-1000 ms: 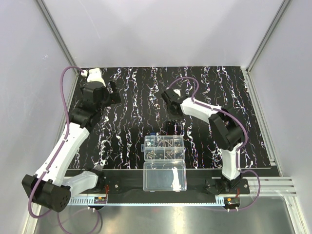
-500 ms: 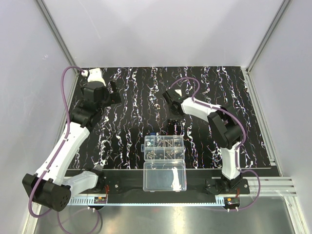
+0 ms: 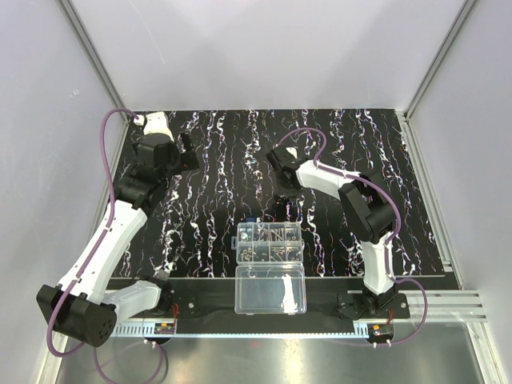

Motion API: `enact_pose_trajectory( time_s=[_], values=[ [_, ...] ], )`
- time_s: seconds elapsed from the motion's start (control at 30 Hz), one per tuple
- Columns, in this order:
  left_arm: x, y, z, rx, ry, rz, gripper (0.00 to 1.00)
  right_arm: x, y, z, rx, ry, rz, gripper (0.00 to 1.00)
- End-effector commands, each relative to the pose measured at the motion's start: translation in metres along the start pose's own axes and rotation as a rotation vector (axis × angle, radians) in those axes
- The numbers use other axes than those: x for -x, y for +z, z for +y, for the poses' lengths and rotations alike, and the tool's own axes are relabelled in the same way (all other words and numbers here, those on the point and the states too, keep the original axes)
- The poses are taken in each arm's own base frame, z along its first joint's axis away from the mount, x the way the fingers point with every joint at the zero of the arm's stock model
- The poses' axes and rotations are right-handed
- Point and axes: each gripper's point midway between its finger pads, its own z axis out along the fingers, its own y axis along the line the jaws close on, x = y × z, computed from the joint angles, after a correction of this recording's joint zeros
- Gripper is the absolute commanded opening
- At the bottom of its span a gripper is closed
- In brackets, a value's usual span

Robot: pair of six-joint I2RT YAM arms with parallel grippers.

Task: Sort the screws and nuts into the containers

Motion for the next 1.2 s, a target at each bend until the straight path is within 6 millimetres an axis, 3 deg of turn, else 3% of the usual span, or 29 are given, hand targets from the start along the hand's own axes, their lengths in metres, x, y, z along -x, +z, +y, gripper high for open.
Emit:
enact_pose_trajectory(
  time_s=[0.0, 0.13, 0.3, 0.43, 0.57, 0.67, 0.83, 1.17],
  values=[
    [0.019, -0.002, -0.001, 0.001, -0.014, -0.057, 0.99, -0.009, 0.015, -0.008, -0.033, -0.016, 0.027, 0.15],
    [0.02, -0.002, -0.002, -0.004, -0.015, -0.059, 0.99, -0.01, 0.017, -0.008, -0.027, -0.014, 0.033, 0.04],
    [0.022, -0.005, -0.002, -0.006, -0.02, -0.064, 0.99, 0.001, -0.003, -0.003, 0.015, -0.005, 0.003, 0.0],
    [0.023, -0.006, -0.003, -0.014, -0.024, -0.068, 0.99, 0.019, -0.043, 0.009, 0.112, -0.008, -0.055, 0.0],
    [0.025, -0.009, -0.004, -0.026, -0.029, -0.076, 0.99, 0.022, -0.081, 0.024, 0.187, -0.039, -0.109, 0.0],
    [0.027, -0.011, -0.005, -0.034, -0.034, -0.079, 0.99, 0.007, -0.104, 0.041, 0.221, -0.088, -0.107, 0.0],
    [0.029, -0.015, -0.009, -0.057, -0.047, -0.084, 0.99, -0.039, -0.13, 0.077, 0.277, -0.185, -0.06, 0.0],
    [0.035, -0.024, -0.009, -0.073, -0.065, -0.105, 0.99, -0.127, -0.157, 0.113, 0.384, -0.234, 0.063, 0.0]
  ],
)
